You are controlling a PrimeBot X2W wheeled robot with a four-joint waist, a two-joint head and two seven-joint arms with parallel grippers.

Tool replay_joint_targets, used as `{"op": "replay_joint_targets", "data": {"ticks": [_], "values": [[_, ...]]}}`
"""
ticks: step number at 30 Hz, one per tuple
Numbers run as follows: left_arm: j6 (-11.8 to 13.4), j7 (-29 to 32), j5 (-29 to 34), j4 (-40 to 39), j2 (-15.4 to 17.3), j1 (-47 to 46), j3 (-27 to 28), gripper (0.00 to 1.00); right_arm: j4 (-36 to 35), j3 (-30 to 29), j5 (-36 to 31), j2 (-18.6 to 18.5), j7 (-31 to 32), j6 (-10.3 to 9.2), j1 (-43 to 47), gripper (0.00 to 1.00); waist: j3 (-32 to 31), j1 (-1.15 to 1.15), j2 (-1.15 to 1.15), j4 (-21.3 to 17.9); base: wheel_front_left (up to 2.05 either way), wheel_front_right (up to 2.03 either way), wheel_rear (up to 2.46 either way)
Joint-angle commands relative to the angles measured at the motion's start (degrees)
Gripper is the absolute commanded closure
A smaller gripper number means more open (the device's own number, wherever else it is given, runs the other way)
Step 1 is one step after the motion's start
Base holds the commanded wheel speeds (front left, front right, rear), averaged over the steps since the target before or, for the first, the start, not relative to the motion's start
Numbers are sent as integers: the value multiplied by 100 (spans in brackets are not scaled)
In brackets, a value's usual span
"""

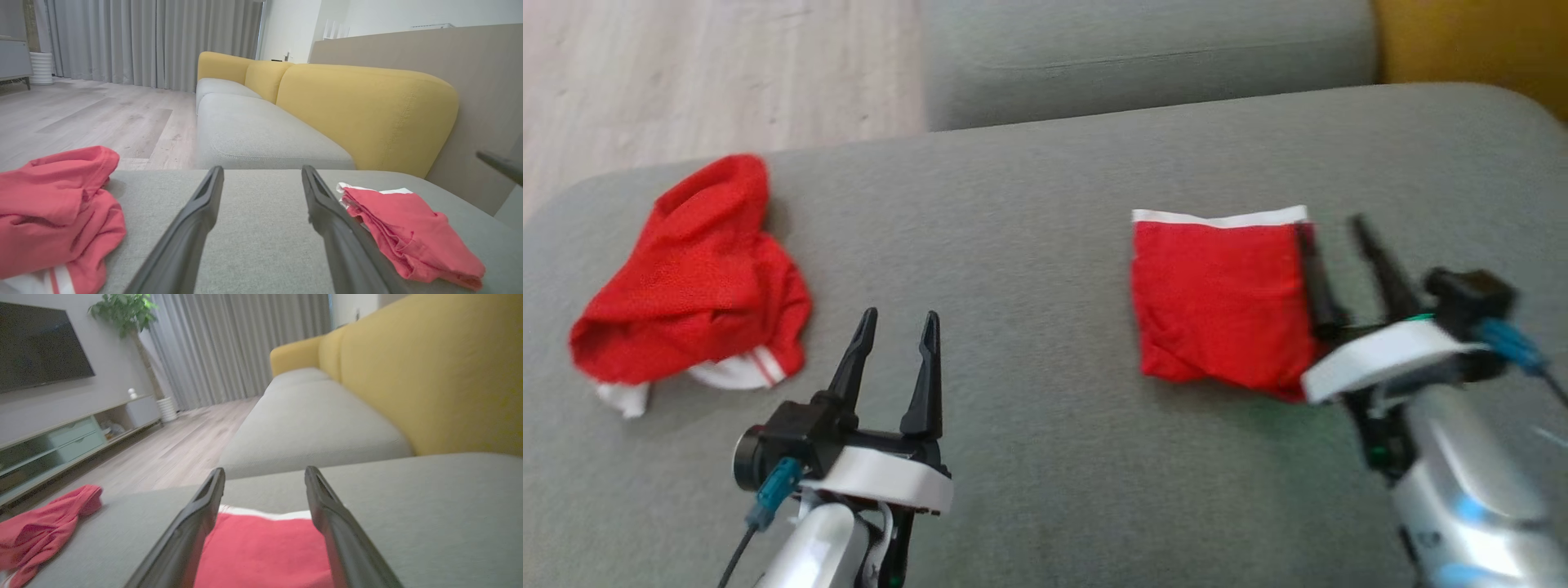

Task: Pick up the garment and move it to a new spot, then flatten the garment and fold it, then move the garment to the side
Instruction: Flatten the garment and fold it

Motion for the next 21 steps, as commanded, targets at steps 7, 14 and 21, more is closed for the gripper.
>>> {"op": "replay_joint_targets", "data": {"ticks": [7,14,21], "values": [[-25,-115,19,-188,-34,6,390,0,-1551,-1273,-1227,346,-75,-5,1068,0,-105,0,0,-350,0,0,0],[-165,-119,160,-305,-158,236,600,0,-2191,-1694,-1830,692,-76,-5,1768,0,-57,0,0,-419,0,0,0],[-318,-120,365,-346,-246,198,664,0,-2380,-1598,-1754,734,-76,-5,1718,4,243,0,0,-285,0,0,0]]}}
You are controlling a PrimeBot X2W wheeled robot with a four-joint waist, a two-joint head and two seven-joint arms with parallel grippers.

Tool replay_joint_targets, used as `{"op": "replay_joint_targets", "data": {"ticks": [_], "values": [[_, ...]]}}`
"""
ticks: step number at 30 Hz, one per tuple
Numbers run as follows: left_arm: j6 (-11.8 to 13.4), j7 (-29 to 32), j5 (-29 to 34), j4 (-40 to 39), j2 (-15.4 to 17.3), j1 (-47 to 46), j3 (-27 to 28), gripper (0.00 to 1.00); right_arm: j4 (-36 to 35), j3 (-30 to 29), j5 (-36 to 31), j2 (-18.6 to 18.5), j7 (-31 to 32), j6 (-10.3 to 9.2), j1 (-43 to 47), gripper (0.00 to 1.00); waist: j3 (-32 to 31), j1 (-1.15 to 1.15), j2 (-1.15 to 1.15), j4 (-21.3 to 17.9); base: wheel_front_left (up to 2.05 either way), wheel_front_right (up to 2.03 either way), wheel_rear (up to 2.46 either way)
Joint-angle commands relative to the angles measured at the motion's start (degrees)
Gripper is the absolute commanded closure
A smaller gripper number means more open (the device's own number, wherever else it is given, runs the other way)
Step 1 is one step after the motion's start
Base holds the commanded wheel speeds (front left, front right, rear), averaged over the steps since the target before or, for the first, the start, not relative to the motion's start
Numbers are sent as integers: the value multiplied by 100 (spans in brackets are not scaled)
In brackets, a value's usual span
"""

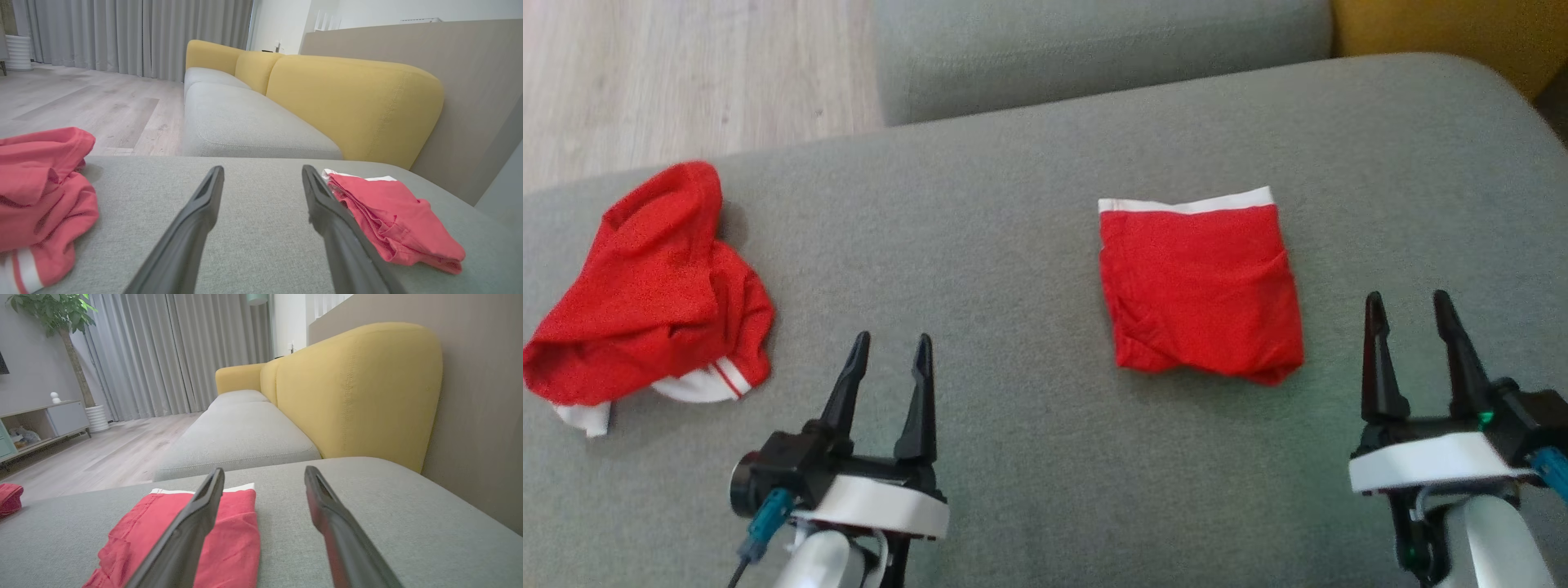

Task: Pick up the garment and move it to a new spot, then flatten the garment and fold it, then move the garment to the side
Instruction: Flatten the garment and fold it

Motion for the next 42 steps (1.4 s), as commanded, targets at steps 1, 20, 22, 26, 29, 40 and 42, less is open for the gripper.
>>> {"op": "replay_joint_targets", "data": {"ticks": [1,20,22,26,29,40,42], "values": [[-71,-61,98,-192,-25,-308,171,0,-214,212,49,-26,-63,-5,-324,84,200,0,0,131,0,0,0],[-258,-62,345,-121,-194,-1246,-115,0,3099,-948,-1096,-57,172,-5,-2762,100,1375,0,0,1256,0,0,0],[-258,-62,343,-115,-203,-1240,-113,0,3465,-1000,-1187,-98,172,-5,-2884,100,1365,0,0,1286,0,0,0],[-261,-62,344,-92,-211,-1232,-98,0,3739,-994,-1279,-115,62,-5,-3062,100,1322,0,0,1309,0,0,0],[-249,-62,349,-81,-216,-1207,-58,0,3710,-764,-1203,-70,-35,-5,-3231,100,1258,0,0,1279,0,0,0],[-263,-62,352,-83,-245,-1178,-99,0,4235,1081,-59,-25,-57,-5,-3078,100,1117,0,0,1238,0,0,0],[-258,-62,356,-88,-248,-1173,-89,0,4429,1157,50,-25,-59,-5,-3077,100,1091,0,0,1221,0,0,0]]}}
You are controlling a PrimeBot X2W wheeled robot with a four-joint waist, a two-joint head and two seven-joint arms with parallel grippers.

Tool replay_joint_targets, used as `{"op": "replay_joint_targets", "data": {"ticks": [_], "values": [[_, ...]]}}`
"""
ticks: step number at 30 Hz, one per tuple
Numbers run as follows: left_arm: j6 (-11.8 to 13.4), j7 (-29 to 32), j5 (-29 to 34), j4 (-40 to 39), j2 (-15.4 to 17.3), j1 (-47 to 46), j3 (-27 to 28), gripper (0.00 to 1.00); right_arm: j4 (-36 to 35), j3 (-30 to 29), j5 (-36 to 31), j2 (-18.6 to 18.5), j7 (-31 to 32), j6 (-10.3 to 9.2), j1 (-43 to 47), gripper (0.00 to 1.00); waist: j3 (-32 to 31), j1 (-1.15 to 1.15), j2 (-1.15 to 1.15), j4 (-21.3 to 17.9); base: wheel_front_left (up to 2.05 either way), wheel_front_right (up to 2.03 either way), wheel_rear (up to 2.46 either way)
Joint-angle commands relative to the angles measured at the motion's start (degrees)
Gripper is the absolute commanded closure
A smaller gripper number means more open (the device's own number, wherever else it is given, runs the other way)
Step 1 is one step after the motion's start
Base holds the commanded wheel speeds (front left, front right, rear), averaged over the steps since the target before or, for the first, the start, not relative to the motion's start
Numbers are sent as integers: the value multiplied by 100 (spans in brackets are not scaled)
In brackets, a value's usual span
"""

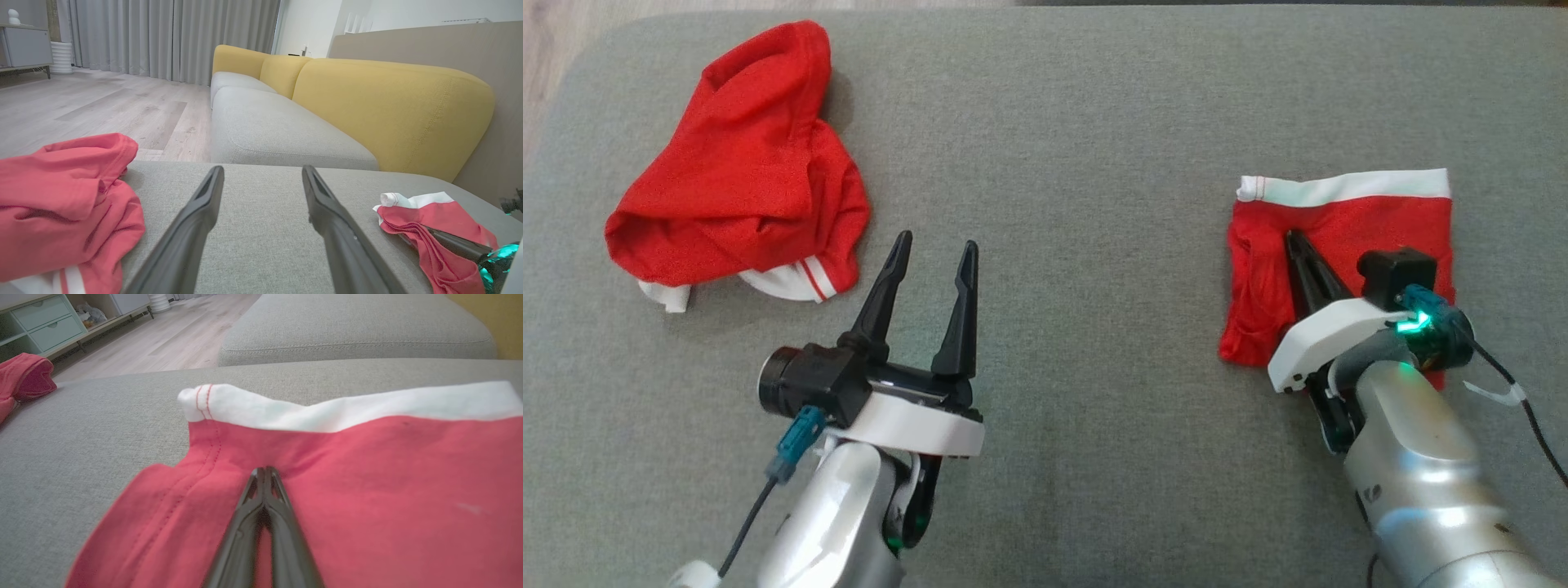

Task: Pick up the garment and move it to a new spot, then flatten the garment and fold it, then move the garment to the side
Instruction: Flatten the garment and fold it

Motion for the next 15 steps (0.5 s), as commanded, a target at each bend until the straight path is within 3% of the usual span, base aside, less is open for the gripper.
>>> {"op": "replay_joint_targets", "data": {"ticks": [1,7,15], "values": [[-6,-54,46,-173,16,-109,160,0,28,163,50,67,-9,-5,-15,100,-24,1,0,-29,0,0,0],[-16,-54,63,-163,15,2,261,0,-220,106,76,68,-11,-5,-36,100,-258,1,0,-201,0,0,0],[-16,-54,32,-116,9,290,446,0,-1724,-573,-263,2,-12,-5,696,100,-804,1,0,-569,0,0,0]]}}
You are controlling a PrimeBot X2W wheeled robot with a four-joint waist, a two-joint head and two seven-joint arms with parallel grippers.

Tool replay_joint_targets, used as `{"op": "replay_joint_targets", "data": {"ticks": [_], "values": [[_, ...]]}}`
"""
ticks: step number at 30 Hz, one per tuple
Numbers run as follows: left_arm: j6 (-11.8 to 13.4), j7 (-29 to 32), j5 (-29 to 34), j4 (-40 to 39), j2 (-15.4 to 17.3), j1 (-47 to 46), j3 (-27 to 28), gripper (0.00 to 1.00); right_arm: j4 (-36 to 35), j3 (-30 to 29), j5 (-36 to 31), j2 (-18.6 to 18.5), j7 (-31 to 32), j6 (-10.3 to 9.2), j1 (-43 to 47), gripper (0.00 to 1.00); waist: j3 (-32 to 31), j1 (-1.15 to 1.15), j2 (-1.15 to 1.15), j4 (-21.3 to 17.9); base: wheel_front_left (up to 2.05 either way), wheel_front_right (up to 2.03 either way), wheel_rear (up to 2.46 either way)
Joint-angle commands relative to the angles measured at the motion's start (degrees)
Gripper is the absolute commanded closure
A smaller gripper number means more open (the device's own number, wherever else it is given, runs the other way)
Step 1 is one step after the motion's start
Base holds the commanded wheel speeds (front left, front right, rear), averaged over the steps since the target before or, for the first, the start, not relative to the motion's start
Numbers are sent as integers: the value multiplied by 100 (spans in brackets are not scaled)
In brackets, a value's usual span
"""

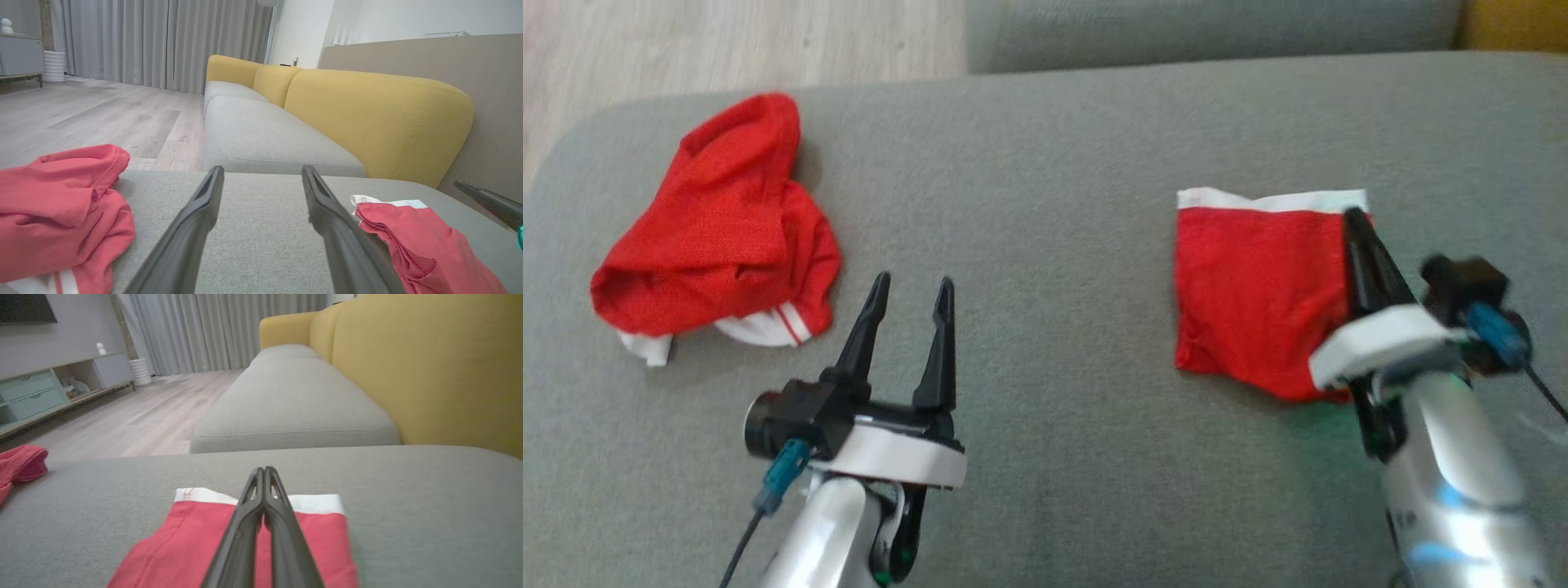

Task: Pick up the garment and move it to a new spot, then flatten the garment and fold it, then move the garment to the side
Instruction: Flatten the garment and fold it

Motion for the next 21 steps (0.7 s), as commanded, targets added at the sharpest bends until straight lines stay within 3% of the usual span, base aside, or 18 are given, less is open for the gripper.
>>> {"op": "replay_joint_targets", "data": {"ticks": [1,7,8,9,10,21], "values": [[-12,-54,29,-163,8,-54,226,0,-351,19,-75,3,-30,-5,171,100,-229,1,0,-199,0,0,0],[-19,-55,27,-142,5,238,403,0,-1465,-296,-198,36,-30,-5,1166,100,-483,1,0,-421,0,0,0],[-15,-55,9,-149,3,327,479,0,-1811,-376,-193,53,-30,-5,1490,60,-531,1,0,-451,0,0,0],[-15,-55,9,-149,3,327,479,0,-1811,-376,-193,53,-30,-5,1490,60,-531,1,0,-451,0,0,0],[-12,-55,0,-153,2,376,514,0,-1978,-404,-195,60,-30,-5,1642,0,-554,1,0,-463,0,0,0],[-47,-55,53,-111,-6,722,590,0,-2553,-220,186,74,-30,-5,2391,0,-675,1,0,-439,0,0,0]]}}
